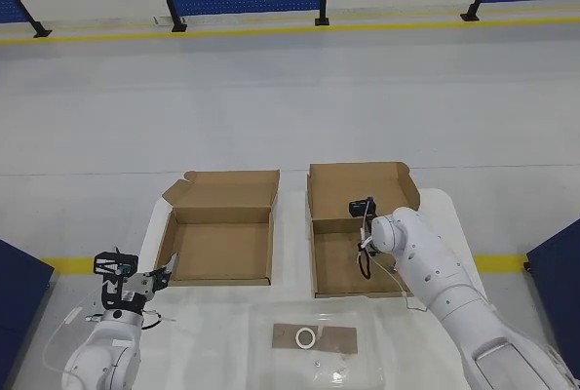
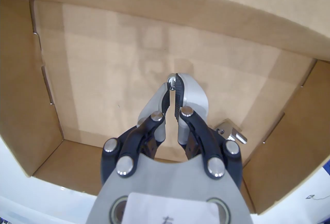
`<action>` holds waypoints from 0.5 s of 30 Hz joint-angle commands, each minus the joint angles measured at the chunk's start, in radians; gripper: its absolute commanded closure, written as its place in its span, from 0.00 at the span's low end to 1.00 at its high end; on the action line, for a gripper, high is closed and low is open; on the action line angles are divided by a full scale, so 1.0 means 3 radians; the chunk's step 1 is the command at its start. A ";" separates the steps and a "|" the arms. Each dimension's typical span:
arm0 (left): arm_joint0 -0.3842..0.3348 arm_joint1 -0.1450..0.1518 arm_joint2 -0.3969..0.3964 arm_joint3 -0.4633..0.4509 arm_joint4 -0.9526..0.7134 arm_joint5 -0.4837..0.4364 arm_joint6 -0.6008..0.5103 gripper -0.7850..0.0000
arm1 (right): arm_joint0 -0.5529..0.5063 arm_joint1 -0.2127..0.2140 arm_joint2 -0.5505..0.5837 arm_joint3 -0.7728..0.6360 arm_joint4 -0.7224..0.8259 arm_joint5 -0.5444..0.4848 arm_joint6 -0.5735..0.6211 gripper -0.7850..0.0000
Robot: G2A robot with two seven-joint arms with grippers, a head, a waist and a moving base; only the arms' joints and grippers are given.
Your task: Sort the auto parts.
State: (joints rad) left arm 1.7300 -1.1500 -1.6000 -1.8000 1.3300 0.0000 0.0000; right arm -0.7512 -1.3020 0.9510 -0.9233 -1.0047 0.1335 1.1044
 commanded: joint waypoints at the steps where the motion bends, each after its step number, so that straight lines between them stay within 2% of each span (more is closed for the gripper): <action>1: 0.0000 0.0000 0.0000 0.0000 0.0000 0.0000 0.0000 0.00 | 0.0018 -0.0010 -0.0014 0.0040 0.0001 -0.0009 -0.0002 1.00; 5: 0.0000 0.0000 0.0000 0.0000 0.0000 0.0000 0.0000 0.00 | 0.0050 -0.0030 -0.0039 0.0101 -0.0006 -0.0019 -0.0008 0.98; 8: 0.0000 0.0000 0.0000 0.0000 0.0000 0.0000 0.0000 0.00 | 0.0062 -0.0041 -0.0045 0.0126 0.0001 -0.0024 -0.0015 0.94; 9: 0.0000 0.0000 0.0000 0.0000 0.0000 0.0000 0.0000 0.00 | 0.0064 -0.0043 -0.0044 0.0127 0.0000 -0.0025 -0.0019 0.85; 13: 0.0000 0.0000 0.0000 0.0000 0.0000 0.0000 0.0000 0.00 | 0.0056 -0.0041 -0.0027 0.0088 -0.0024 -0.0014 -0.0016 0.60; 15: 0.0000 0.0000 0.0000 0.0000 0.0000 0.0000 0.0000 0.00 | 0.0043 -0.0031 -0.0007 0.0031 -0.0059 0.0003 -0.0011 0.55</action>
State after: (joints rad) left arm 1.7300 -1.1500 -1.6000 -1.8000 1.3300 0.0000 0.0000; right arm -0.7360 -1.3129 0.9456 -0.9049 -1.0172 0.1316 1.1003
